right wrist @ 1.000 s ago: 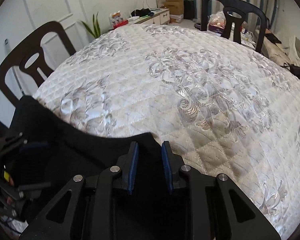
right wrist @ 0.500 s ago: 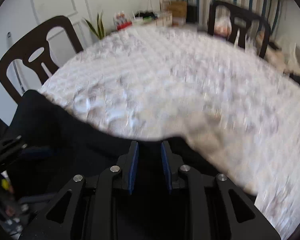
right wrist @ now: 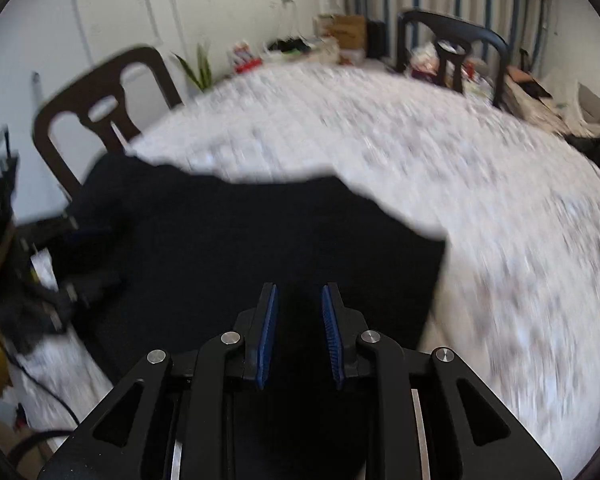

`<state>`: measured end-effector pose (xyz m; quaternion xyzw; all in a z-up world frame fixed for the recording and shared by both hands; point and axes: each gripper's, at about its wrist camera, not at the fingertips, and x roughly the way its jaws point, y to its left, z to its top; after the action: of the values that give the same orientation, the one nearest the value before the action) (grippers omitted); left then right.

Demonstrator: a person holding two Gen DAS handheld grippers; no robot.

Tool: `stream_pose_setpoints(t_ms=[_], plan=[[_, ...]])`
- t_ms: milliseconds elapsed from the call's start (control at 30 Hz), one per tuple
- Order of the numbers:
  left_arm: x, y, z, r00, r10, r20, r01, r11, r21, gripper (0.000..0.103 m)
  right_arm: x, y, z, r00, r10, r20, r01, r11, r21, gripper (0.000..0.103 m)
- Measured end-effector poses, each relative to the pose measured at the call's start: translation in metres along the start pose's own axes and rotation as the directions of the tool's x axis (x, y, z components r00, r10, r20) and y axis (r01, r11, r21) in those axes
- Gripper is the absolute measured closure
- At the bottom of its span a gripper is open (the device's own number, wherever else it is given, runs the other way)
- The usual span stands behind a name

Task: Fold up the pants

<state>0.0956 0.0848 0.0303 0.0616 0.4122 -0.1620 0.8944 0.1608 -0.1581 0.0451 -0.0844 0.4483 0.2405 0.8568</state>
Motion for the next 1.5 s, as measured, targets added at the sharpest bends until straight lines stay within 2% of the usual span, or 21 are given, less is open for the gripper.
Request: stream_pose_setpoints(t_ms=[67,167,300,400,467,533,600,667,700,800,900,967,1033,1067,1133,1167,1200,1267,1333,1400,1500], plan=[[-0.004,-0.001,-0.003,1.000,0.003,0.007,-0.003,1.000,0.012,0.033,-0.002,0.002,-0.021,0.999,-0.030,-0.024,0.030,1.000,-0.009,0.079],[-0.012,-0.001,-0.010,1.000,0.024,0.014,-0.025,0.999,0.034,0.033,-0.019,-0.001,-0.048,0.997,-0.071,0.011,0.071,0.997,-0.013,0.079],[-0.021,0.005,-0.016,0.997,0.077,0.005,-0.077,0.997,0.010,0.033,-0.038,-0.003,-0.058,0.990,-0.140,0.017,0.139,0.990,0.035,0.079],[-0.034,0.002,-0.012,0.999,0.009,0.044,-0.009,1.000,0.008,0.033,-0.051,0.015,-0.049,0.988,-0.110,0.109,0.111,0.994,0.002,0.079],[-0.038,-0.006,-0.004,0.997,0.001,0.077,-0.002,1.000,0.019,0.033,-0.048,0.034,-0.038,0.984,-0.093,0.151,0.100,0.994,-0.044,0.079],[-0.035,-0.011,0.005,0.996,0.008,0.084,-0.010,1.000,0.023,0.033,-0.033,0.047,-0.032,0.989,-0.067,0.129,0.075,0.995,-0.061,0.079],[-0.026,-0.009,0.009,0.998,-0.024,0.062,0.025,1.000,-0.018,0.033,-0.014,0.050,-0.032,0.998,-0.008,0.061,0.010,0.999,-0.035,0.079],[-0.017,-0.005,0.007,0.997,-0.075,0.027,0.077,0.995,-0.063,0.033,-0.006,0.050,-0.041,0.999,-0.031,0.033,0.032,0.999,-0.020,0.079],[-0.013,-0.004,0.004,0.996,-0.085,0.010,0.085,0.994,-0.068,0.033,-0.011,0.050,-0.049,0.998,-0.030,0.063,0.031,0.999,-0.015,0.079],[-0.013,-0.002,-0.006,0.998,-0.057,0.000,0.057,0.997,-0.050,0.033,-0.030,0.054,-0.071,0.996,-0.038,0.075,0.039,0.999,-0.016,0.079],[-0.023,0.004,-0.010,0.998,-0.062,0.015,0.063,0.996,-0.056,0.033,-0.047,0.055,-0.077,0.996,-0.053,0.067,0.055,0.998,-0.032,0.079],[-0.028,0.007,-0.011,0.998,-0.063,0.031,0.065,0.996,-0.066,0.033,-0.059,0.052,-0.076,0.993,-0.051,0.110,0.054,0.998,-0.020,0.079],[-0.027,0.008,-0.010,0.994,-0.104,0.035,0.107,0.991,-0.083,0.033,-0.065,0.046,-0.073,0.981,-0.088,0.175,0.088,0.996,0.007,0.079],[-0.024,0.008,-0.009,0.991,-0.129,0.027,0.131,0.986,-0.103,0.033,-0.064,0.041,-0.072,0.978,-0.112,0.178,0.107,0.994,0.035,0.079],[-0.018,0.007,-0.009,0.985,-0.173,0.015,0.174,0.976,-0.128,0.033,-0.049,0.036,-0.070,0.985,-0.127,0.116,0.117,0.989,0.088,0.079],[-0.017,0.005,-0.010,0.983,-0.186,0.014,0.186,0.974,-0.128,0.033,-0.042,0.038,-0.071,0.991,-0.103,0.087,0.095,0.991,0.094,0.078],[-0.017,0.003,-0.011,0.981,-0.194,0.016,0.195,0.973,-0.122,0.033,-0.037,0.046,-0.073,0.994,-0.081,0.075,0.075,0.994,0.078,0.068],[-0.018,0.000,-0.014,0.978,-0.207,0.016,0.207,0.972,-0.112,0.033,-0.037,0.071,-0.073,0.989,-0.109,0.096,0.112,0.993,-0.029,0.066],[-0.020,0.001,-0.015,0.977,-0.214,0.016,0.215,0.970,-0.112,0.033,-0.037,0.090,-0.067,0.997,-0.007,0.073,0.015,0.994,-0.109,0.065],[-0.023,0.004,-0.016,0.975,-0.221,0.023,0.222,0.967,-0.125,0.033,-0.042,0.096,-0.055,0.992,0.065,0.108,-0.052,0.992,-0.114,0.065],[-0.023,0.010,-0.016,0.972,-0.231,0.034,0.234,0.960,-0.154,0.033,-0.035,0.095,-0.039,0.987,0.011,0.162,0.010,0.991,-0.131,0.065]])
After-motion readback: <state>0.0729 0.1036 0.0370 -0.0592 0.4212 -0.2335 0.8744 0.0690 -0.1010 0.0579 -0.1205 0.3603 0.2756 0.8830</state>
